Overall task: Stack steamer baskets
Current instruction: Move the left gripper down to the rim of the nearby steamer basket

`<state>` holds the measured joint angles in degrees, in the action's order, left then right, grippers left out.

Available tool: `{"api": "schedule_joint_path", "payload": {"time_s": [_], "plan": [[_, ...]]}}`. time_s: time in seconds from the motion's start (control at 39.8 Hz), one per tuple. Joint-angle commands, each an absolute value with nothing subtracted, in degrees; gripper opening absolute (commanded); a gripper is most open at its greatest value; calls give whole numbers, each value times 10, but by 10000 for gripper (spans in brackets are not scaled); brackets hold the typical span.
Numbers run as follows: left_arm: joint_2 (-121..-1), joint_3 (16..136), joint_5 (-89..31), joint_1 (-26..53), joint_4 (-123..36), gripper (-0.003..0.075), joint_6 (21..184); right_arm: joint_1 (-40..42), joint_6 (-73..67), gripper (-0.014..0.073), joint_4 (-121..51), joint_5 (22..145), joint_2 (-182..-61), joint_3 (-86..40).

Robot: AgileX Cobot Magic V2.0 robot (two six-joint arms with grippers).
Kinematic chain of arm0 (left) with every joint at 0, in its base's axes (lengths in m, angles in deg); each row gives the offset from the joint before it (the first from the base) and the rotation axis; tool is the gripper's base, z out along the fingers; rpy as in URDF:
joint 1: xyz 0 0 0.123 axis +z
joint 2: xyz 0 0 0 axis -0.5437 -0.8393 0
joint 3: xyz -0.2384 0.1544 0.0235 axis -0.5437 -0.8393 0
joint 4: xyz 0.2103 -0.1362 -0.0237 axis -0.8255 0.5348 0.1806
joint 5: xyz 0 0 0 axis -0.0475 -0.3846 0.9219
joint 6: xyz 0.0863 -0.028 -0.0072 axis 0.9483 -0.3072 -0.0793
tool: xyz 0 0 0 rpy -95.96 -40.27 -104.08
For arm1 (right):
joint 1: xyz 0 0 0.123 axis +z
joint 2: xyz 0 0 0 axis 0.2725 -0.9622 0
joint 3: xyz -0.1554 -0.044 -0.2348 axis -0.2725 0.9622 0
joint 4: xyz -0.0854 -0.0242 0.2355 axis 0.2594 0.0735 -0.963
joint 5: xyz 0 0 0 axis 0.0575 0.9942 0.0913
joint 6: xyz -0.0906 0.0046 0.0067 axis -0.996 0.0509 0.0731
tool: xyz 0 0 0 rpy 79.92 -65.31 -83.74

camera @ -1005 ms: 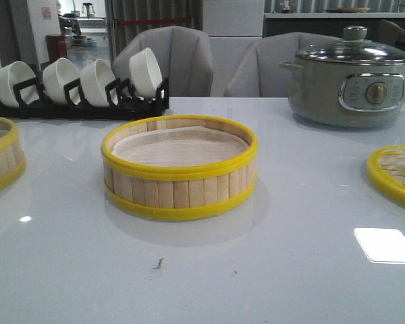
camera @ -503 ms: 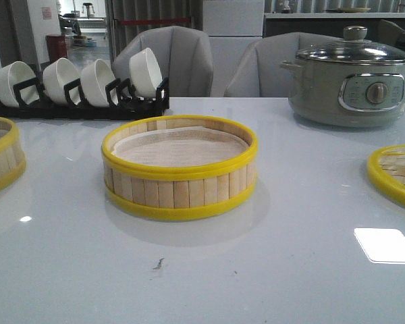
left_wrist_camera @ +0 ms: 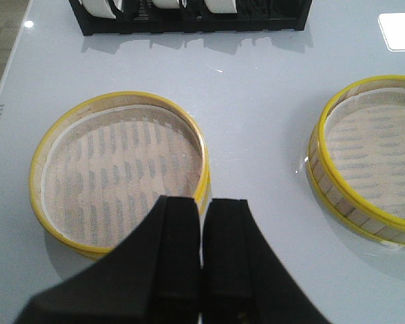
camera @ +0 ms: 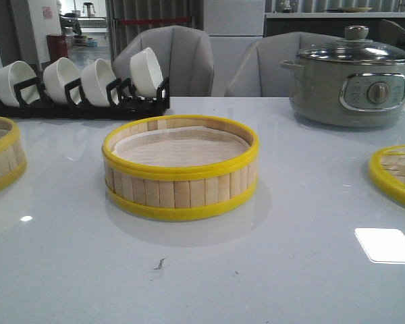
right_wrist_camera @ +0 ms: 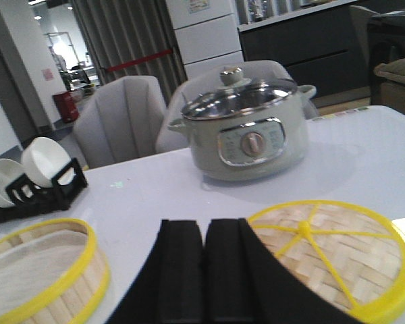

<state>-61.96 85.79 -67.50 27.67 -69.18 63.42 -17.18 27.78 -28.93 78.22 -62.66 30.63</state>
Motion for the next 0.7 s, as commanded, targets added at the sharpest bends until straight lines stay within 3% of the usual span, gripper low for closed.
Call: {"api": "schedule_joint_path", "payload": {"time_s": [0.0,0.33,0.68], "plan": [[-612,878,-639,276,-687,97,634,-154,273,41,-289,805,-668,220],[-612,878,-651,276,-687,97,634,-137,268,41,-289,897,-952,49],[-612,878,-653,276,-675,97,634,-137,268,41,-289,862,-1026,22]]}}
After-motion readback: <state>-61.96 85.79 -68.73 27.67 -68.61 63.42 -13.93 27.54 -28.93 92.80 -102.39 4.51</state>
